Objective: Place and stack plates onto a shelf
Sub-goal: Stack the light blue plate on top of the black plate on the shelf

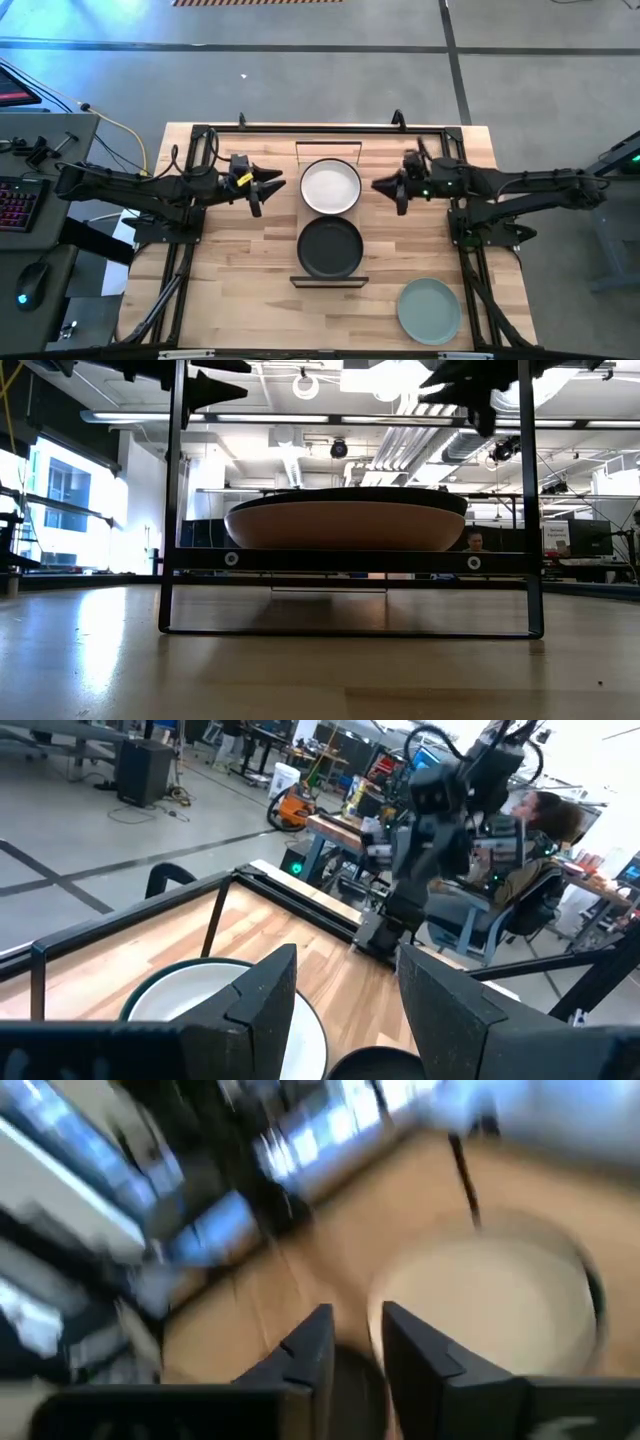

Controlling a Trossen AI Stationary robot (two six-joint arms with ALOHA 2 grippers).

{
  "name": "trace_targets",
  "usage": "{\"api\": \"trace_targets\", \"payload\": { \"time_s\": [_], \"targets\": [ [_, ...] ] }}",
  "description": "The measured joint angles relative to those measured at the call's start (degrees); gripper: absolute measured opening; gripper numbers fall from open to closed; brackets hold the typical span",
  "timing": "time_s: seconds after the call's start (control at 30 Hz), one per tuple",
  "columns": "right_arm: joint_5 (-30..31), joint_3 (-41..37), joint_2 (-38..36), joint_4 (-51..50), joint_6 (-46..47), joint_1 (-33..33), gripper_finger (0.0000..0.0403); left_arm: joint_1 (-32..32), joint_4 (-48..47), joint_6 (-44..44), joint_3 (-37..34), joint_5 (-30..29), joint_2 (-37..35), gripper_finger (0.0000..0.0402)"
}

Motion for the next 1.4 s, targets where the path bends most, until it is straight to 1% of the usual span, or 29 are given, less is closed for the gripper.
{"api": "trace_targets", "payload": {
  "time_s": [0.1, 0.13, 0.2, 0.27, 0.3, 0.37, 0.43, 0.53, 0.6, 0.67, 0.8, 1.0, 1.1, 1.23, 1.4],
  "targets": [
    [-3.57, 5.43, 0.59, -19.41, 4.95, 0.98, 0.0106, 0.01, -0.1, 0.05, 0.0, 0.0, 0.02, 0.0166],
    [-4.17, 6.83, 0.64, -24.16, 6.45, 1.74, 0.012, 0.01, -0.1, 0.01, 0.0, 0.0, 0.02, 0.0166],
    [-5.67, 8.52, 0.64, -30.7, 9.8, 4.11, 0.015, 0.03, -0.27, 0.0, 0.0, 0.0, 0.02, 0.0166],
    [-7.34, 8.3, 0.73, -36.12, 14.09, 7.69, 0.018, 0.03, -0.33, -0.08, 0.0, 0.0, 0.02, 0.0166],
    [-8.33, 7.38, 0.97, -36.99, 16.58, 9.87, 0.0194, 0.03, -0.44, -0.55, 0.0, 0.0, 0.02, 0.0166],
    [-10.46, 4.41, 1.51, -37.25, 20.77, 14.5, 0.0216, 0.03, -0.5, -0.66, 0.0, 0.0, 0.02, 0.0166],
    [-12.33, 1.01, 2.25, -37.14, 24.53, 19.22, 0.0231, 0.03, -0.5, -0.61, 0.0, 0.0, 0.03, 0.0166],
    [-15.54, -3.07, 3.82, -35.94, 30.96, 25.62, 0.0235, 0.03, -0.55, -0.59, 0.0, 0.0, 0.04, 0.0166],
    [-17.26, -4.2, 5.36, -35.04, 33.84, 29.54, 0.0232, 0.03, -0.72, -0.59, 0.0, 0.0, 0.02, 0.0166],
    [-17.13, -4.24, 7.13, -34.7, 34.49, 33.24, 0.0226, 0.03, -0.83, -0.65, 0.0, 0.0, 0.02, 0.0166],
    [-13.83, -4.24, 11.68, -34.78, 34.5, 38.46, 0.0212, 0.03, -1.25, -0.94, 0.0, 0.02, 0.02, 0.0165],
    [-12.77, -4.24, 19.94, -33.88, 31.09, 42.93, 0.0206, 0.03, -1.94, -0.99, 0.0, 0.01, 0.04, 0.0165],
    [-12.51, -4.24, 23.66, -31.8, 29.46, 43.7, 0.0206, 0.03, -2.14, -0.99, 0.0, -0.4, 0.04, 0.0165],
    [-12.15, -4.24, 28.16, -31.69, 28.56, 44.3, 0.0206, 0.03, -2.93, -1.13, 0.0, -0.5, 0.04, 0.0165],
    [-11.18, -4.01, 32.05, -31.38, 28.49, 44.27, 0.0206, 0.03, -3.68, -2.03, 0.0, -0.57, 0.04, 0.0165]
  ]
}}
